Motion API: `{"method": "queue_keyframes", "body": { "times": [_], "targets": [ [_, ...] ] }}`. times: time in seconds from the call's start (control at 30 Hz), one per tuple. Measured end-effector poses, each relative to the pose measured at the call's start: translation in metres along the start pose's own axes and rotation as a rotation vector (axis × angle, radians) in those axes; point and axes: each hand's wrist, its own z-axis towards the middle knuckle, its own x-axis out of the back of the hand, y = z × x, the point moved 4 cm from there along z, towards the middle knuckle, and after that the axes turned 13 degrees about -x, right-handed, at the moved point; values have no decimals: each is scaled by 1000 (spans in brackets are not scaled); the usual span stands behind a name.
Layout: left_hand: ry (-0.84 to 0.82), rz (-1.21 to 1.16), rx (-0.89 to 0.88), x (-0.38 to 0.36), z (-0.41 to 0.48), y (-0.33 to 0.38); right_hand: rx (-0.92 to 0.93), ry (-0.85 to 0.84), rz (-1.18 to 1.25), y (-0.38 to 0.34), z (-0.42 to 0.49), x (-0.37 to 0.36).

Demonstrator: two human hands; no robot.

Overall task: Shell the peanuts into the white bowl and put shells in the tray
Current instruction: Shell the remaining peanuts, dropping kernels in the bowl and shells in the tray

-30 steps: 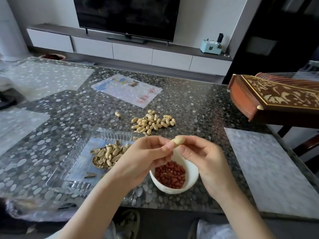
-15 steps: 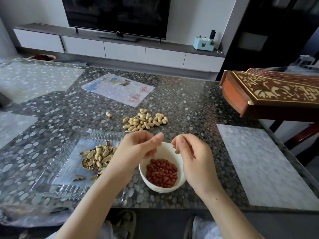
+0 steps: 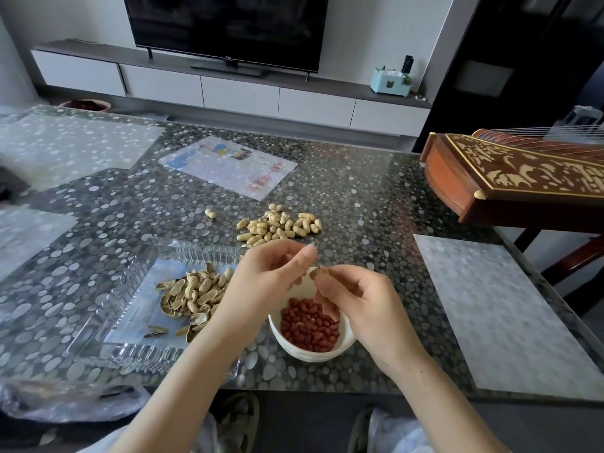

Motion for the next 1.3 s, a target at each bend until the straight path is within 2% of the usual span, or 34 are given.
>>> {"method": "queue_keyframes", "body": {
  "times": [0.1,0.2,0.27,0.4,0.5,0.6,0.7,1.1,1.2,1.3],
  "targets": [
    [-63,-75,30,-4,-2,-3,-61,-42,196,3,3,1],
    [-103,-148,44,-10,-3,-2,-51,-65,251,3,3,1],
    [-61,-146,36,-9,-2,-3,-32,-31,195,3,4,1],
    [19,-144,50,-11,-3,-9,102,39,-156,-1,0,-3],
    [-60,-128,79,-19,-6,-8,163,43,-148,-6,-2,-7],
    [-153,4,7,-24,-8,1,215,67,-175,-8,-3,-8],
    [-166,82,-59,-26,-9,6,229,112,-191,-5,-4,-10],
    [-55,359,-181,-32,-14,-2,43,285,-90,2,-3,-11],
    [-44,325,-114,-30,-11,-4,-4,231,-76,4,2,-10],
    [-49,160,3,-24,-8,-13,-181,120,82,8,4,-7]
  ]
}}
